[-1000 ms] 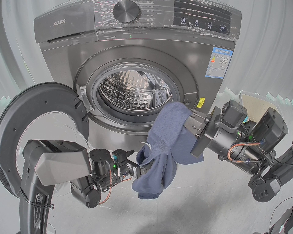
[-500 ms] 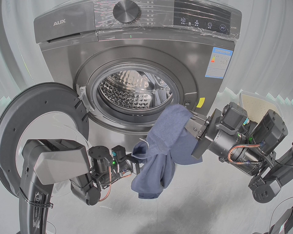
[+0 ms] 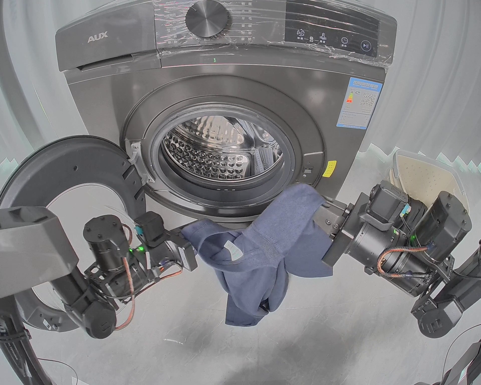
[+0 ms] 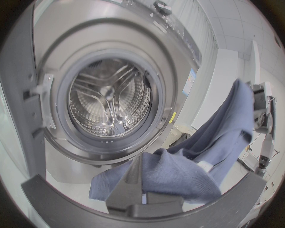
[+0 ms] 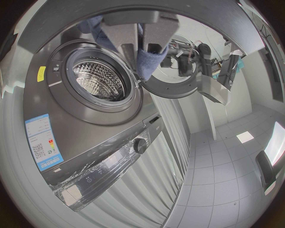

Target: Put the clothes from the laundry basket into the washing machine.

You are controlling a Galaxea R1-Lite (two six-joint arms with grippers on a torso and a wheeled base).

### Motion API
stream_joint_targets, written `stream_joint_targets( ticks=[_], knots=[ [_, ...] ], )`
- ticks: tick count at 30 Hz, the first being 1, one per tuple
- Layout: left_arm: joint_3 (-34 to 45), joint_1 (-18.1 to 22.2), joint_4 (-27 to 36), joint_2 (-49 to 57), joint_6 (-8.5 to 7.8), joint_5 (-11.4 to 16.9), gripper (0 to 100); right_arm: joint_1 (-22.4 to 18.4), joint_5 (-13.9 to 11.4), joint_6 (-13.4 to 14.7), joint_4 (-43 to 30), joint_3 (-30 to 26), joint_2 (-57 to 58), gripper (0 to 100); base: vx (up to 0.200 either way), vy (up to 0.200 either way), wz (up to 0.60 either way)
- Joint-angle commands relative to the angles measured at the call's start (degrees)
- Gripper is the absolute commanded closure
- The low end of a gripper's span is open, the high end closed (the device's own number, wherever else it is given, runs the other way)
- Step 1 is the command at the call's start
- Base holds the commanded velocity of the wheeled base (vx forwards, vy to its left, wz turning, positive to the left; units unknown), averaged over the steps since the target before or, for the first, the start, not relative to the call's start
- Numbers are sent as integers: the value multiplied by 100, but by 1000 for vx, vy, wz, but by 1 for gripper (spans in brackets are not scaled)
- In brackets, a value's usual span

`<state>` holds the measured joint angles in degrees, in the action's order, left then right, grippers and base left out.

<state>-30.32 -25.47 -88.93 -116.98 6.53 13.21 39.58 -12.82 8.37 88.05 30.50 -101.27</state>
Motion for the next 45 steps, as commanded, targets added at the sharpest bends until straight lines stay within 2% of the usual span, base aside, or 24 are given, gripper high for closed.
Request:
stream_joint_targets(
  ticks=[1,3,16,25,34,45],
  knots=[
    [703,33,-1,1494,50,146,100,-197,474,33,-25,-27,-25,100,0,0,0],
    [694,42,-1,1661,67,129,100,-276,562,33,1,-27,-51,100,0,0,0],
    [597,499,16,2329,50,155,100,-777,606,68,-16,219,-42,100,0,0,0],
    [492,551,16,2426,58,164,100,-803,614,68,10,193,-51,100,0,0,0],
    [290,833,25,2566,58,199,100,-1014,606,59,10,219,-25,100,0,0,0],
    [254,842,25,2575,58,199,100,-952,606,41,-60,281,195,100,0,0,0]
  ],
)
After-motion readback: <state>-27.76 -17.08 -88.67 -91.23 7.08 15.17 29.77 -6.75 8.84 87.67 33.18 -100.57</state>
